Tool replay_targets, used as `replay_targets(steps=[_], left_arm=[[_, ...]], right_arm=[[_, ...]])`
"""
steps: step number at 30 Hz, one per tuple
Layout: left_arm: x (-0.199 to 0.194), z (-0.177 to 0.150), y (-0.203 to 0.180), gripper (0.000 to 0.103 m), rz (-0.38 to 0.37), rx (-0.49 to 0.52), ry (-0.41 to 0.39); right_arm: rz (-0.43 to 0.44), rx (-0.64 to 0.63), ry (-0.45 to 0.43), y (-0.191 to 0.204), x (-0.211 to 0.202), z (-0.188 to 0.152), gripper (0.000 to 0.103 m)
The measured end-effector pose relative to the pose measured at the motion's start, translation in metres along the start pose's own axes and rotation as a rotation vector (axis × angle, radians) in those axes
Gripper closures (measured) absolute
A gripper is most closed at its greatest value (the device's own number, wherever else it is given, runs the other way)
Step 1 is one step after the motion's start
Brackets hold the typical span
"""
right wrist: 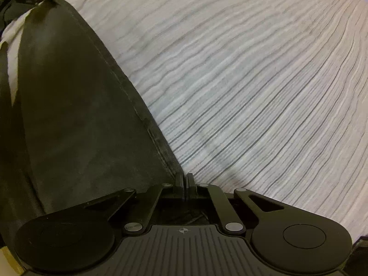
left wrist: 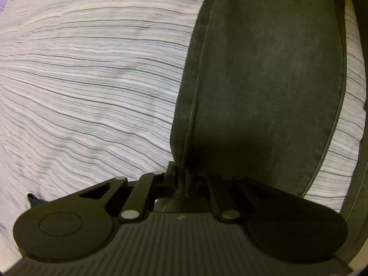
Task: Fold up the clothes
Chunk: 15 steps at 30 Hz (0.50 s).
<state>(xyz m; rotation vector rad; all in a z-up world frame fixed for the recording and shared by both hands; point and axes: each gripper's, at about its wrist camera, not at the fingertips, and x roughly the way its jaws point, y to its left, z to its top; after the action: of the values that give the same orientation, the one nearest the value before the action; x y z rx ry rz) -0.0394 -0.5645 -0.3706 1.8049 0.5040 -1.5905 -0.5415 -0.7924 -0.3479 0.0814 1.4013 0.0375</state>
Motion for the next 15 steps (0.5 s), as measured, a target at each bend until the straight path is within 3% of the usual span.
replay_targets(steps=[5,15], left_arm=[[-0.042,-0.007,-0.009,0.098,0.066,-0.03,-0.049],[-0.136,-0.055,-0.125,0.099,0.079,-0.057,-0.108]], right_arm=[[-0.006,-0.008,-0.022,0.015,-0.018,-0.002,0.103],[-0.117,-0.1,-0.087,0.107,-0.086,-0.04,0.103]])
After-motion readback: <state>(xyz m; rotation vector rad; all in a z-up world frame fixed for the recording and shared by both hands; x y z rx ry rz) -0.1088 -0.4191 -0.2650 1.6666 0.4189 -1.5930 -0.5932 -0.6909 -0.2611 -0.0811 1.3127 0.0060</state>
